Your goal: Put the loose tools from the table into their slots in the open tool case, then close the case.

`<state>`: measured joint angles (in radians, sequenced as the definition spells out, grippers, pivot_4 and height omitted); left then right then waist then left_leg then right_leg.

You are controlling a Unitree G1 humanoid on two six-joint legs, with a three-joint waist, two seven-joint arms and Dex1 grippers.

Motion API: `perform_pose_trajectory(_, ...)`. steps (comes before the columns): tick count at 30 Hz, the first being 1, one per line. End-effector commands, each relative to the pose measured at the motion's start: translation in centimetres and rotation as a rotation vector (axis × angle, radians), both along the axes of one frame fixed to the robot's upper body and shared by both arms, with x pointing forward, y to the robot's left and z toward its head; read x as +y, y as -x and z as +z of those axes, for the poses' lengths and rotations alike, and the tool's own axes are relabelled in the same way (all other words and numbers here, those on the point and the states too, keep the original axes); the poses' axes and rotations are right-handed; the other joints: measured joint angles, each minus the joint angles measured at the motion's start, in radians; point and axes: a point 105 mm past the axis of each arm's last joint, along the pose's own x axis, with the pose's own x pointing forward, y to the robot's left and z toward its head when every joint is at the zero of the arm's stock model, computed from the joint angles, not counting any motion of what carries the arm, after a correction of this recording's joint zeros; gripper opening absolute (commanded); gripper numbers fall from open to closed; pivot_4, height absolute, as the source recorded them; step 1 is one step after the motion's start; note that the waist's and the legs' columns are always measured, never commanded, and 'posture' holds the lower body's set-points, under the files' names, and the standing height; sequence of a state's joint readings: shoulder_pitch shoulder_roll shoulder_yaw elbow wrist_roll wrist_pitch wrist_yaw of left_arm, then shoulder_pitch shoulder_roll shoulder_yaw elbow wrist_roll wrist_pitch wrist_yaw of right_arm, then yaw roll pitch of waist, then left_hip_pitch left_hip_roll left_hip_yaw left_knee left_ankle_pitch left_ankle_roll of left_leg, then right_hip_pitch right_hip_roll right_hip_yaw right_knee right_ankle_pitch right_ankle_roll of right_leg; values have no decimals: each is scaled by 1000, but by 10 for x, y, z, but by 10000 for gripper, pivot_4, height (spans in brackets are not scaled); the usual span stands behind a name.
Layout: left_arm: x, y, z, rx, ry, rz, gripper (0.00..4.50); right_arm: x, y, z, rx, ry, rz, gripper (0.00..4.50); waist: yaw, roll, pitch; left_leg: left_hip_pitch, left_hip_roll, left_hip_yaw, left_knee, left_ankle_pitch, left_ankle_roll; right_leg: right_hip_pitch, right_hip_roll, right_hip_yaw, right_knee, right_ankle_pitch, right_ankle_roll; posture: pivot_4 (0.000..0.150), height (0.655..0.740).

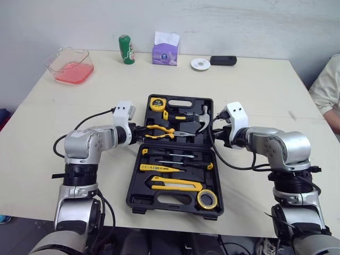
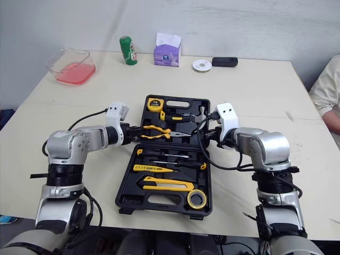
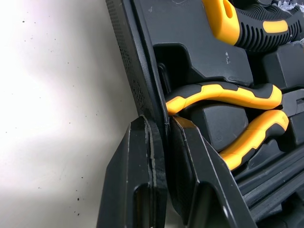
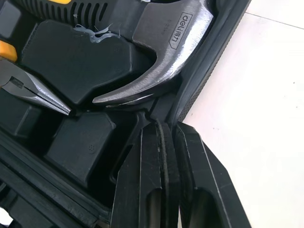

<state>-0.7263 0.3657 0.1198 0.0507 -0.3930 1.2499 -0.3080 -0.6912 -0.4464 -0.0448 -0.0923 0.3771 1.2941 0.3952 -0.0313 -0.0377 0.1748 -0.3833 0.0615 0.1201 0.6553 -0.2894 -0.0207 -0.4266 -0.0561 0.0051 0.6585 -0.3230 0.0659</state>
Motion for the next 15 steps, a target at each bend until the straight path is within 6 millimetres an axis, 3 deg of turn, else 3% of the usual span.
perform_pose_trajectory(1,-7,5,-2,-3,19,-36,187,-2,1,-3,12,14,-9,0,0,0,0,0,0,0,0,0,0,0,0,0,0,0,0,1500,7244)
perform_pose_trajectory(4,-11,1,11,-76,37,-46,186,-1,-3,4,-37,-3,-19,0,0,0,0,0,0,0,0,0,0,0,0,0,0,0,0,1500,7244)
perform_pose_trajectory(9,-11,-12,45,-302,12,-49,135,5,-14,35,-218,-22,-6,0,-1,1,1,-5,-1,0,0,1,1,-4,0,0,-1,2,1,1500,7244)
perform_pose_trajectory(13,-11,-20,81,-558,-65,-80,25,2,-25,71,-503,87,13,0,0,1,2,-10,-1,2,-2,2,0,-11,0,1,-2,2,1,1500,7244)
perform_pose_trajectory(15,-10,-23,87,-650,-142,-100,25,2,-25,81,-654,218,60,0,1,1,2,-19,-1,3,0,4,0,-21,1,1,0,3,1,1500,7244)
